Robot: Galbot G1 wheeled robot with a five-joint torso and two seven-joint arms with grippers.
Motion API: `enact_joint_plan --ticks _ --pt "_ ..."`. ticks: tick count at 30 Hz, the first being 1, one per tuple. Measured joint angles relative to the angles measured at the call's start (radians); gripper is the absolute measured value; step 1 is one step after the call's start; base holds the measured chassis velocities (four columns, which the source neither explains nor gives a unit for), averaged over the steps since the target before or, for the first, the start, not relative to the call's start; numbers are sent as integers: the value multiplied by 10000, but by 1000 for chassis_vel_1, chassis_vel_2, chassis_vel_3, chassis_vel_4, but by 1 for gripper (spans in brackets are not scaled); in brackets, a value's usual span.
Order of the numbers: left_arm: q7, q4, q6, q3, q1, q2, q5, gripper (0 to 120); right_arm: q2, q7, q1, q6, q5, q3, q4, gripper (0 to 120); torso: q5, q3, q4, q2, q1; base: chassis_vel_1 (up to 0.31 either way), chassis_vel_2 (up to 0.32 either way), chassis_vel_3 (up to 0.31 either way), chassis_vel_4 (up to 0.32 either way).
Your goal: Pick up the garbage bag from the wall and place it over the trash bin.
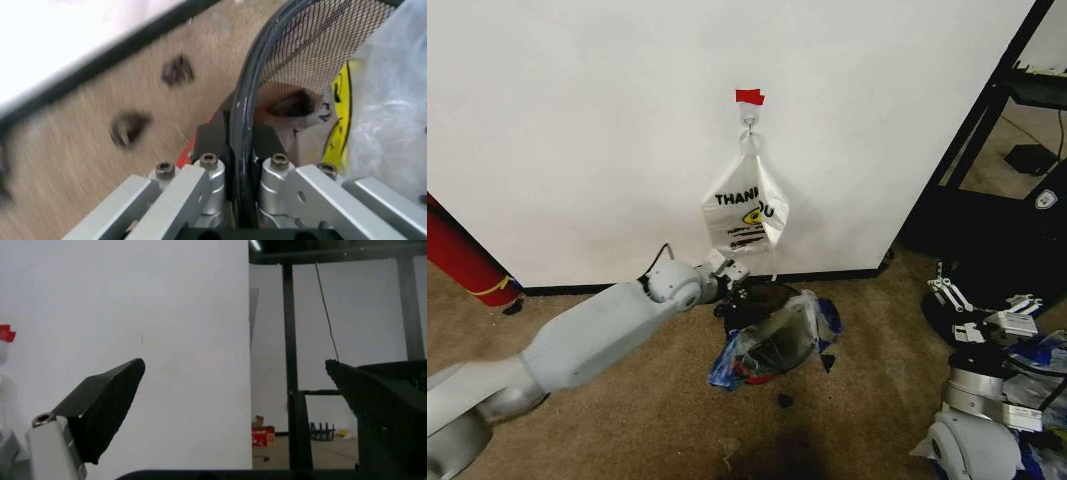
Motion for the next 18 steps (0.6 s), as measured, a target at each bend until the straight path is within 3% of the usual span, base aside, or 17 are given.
enact_joint_plan --ticks 2,3,8,13,18 --pt "-1522 -749 10 -989 894 206 -1310 3 -14 -12 64 0 2 -96 -39 100 -1 1 0 0 0 0 0 0 0" --pt "-1522 -749 10 -989 894 206 -1310 3 -14 -12 64 0 2 -96 -39 100 -1 1 0 0 0 0 0 0 0" --pt "-4531 -2568 -453 -3403 3383 321 -3716 3 -35 -127 256 -29 0 -401 -149 100 -1 0 2 0 0 0 0 0 0" --pt "-5535 -3301 -1226 -4384 4890 104 -3995 3 14 -238 315 -51 -53 -596 -196 100 1 -1 -1 1 -1 0 0 0 0" --pt "-5868 -3415 -2297 -4945 6285 -721 -3276 3 179 -338 391 -81 -284 -786 -242 100 1 0 -1 0 0 0 0 0 0"
